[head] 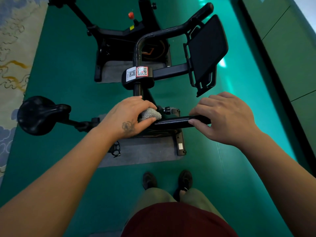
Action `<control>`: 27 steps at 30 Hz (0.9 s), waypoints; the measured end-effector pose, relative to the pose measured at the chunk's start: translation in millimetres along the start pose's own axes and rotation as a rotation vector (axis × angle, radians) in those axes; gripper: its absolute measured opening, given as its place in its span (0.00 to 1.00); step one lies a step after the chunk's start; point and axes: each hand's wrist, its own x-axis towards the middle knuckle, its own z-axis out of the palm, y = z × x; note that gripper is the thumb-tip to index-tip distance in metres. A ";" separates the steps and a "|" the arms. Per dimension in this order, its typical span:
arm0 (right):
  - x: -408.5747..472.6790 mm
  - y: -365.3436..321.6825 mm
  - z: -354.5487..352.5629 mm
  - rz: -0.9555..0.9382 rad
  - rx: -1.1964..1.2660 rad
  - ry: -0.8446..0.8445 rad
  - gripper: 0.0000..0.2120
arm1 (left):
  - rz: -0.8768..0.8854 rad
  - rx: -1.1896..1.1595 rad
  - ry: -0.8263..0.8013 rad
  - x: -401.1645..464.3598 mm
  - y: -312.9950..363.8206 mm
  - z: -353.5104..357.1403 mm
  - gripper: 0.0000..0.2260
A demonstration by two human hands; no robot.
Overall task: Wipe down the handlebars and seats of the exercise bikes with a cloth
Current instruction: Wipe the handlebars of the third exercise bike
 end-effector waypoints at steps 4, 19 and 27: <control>-0.1 -1.4 -0.9 0.000 -0.007 0.001 0.17 | -0.006 -0.006 0.073 -7.7 10.4 14.2 0.18; -0.7 -1.4 0.2 -0.001 -0.013 -0.015 0.16 | -0.017 -0.020 0.071 -8.0 4.8 6.1 0.16; 1.2 -2.2 -0.8 -0.009 -0.015 -0.021 0.16 | -0.124 -0.166 0.148 -0.3 44.4 28.9 0.16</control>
